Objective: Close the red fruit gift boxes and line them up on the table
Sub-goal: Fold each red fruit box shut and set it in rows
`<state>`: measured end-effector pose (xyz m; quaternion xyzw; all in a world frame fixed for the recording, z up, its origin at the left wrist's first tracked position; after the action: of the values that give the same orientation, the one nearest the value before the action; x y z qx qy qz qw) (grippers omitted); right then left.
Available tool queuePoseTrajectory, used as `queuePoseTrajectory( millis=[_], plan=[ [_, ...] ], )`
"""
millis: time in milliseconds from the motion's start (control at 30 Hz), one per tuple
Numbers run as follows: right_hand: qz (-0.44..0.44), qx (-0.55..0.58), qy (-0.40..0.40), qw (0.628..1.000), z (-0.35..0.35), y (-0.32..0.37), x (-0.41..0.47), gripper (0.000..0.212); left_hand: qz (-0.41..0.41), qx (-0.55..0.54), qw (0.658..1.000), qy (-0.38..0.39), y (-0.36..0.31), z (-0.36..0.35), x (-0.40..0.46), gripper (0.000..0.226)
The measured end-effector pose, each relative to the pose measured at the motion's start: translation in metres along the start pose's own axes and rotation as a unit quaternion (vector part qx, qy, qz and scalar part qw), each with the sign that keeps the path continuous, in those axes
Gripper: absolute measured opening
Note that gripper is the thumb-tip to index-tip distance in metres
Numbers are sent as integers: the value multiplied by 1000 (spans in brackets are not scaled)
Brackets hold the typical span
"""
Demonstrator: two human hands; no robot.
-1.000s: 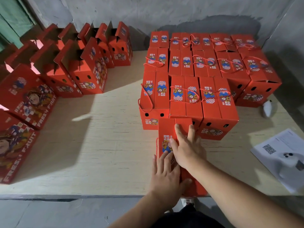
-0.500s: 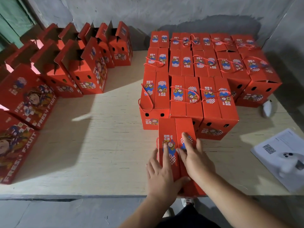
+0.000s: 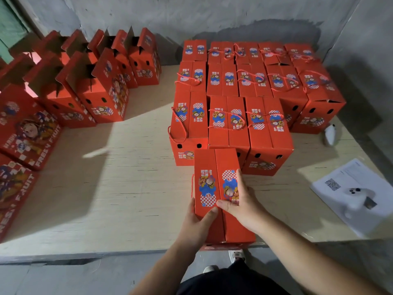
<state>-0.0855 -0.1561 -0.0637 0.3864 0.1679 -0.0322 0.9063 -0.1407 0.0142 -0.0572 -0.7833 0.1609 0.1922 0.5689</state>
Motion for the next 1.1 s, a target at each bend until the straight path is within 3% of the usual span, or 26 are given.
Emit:
queuePoseTrajectory(
  millis=[133,233,267,333,400,433,467,533,600,667,733,800,867,933,967,1000,1100],
  plan=[
    [20,-35,-8,999,-2,4,-5,121,18,-24,999,10,1,0,0,54],
    [-4,73,-35,997,7,3,-12,117,80,-58,993,-59,9,11,3,87],
    [-60,116,-74,989,11,-3,-13,112,121,-42,987,-102,11,17,4,98],
    [-263,183,-119,940,15,-23,-18,97,222,-45,965,-131,18,28,7,95],
    [-387,287,18,876,2,-30,-31,82,247,-112,961,-59,17,24,8,74],
    [-383,343,94,852,-4,-25,-37,75,213,-130,967,-53,13,22,10,62],
    [-363,371,111,848,-6,-22,-39,65,162,-147,973,-70,9,21,12,49],
    [-312,351,11,883,4,-19,-31,41,37,-172,979,-102,-6,17,13,27],
    [-245,326,-106,907,22,-5,-23,19,-64,-133,984,-96,-32,7,9,17],
    [-172,310,-141,924,37,16,-24,9,-124,-37,987,-95,-58,-5,3,20],
    [-59,263,-122,955,46,46,-32,13,-194,66,977,-63,-89,-22,-7,28],
    [52,264,-22,963,45,86,-40,11,-289,235,928,13,-117,-43,-20,46],
    [96,263,53,959,45,121,-47,10,-341,420,839,61,-141,-60,-30,60],
    [80,260,50,961,55,137,-48,14,-368,491,787,64,-165,-63,-38,59],
    [64,271,45,959,62,139,-49,21,-390,488,779,51,-176,-60,-41,58],
    [42,292,39,955,70,138,-49,30,-417,459,784,32,-186,-55,-43,50],
    [15,364,-6,931,95,130,-49,32,-430,271,861,-10,-191,-37,-38,26]
  ],
)
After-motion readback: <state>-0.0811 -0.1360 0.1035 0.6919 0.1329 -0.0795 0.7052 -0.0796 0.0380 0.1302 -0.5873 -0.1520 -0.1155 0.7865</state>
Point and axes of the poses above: each hand's wrist, its own x-axis towards the middle knuckle, its own z-axis out of the back of the hand, y = z × x, the point moved 3 cm from there along x, towards the middle knuckle, and after that the axes turned 8 degrees about -x, right-handed, at the moved point
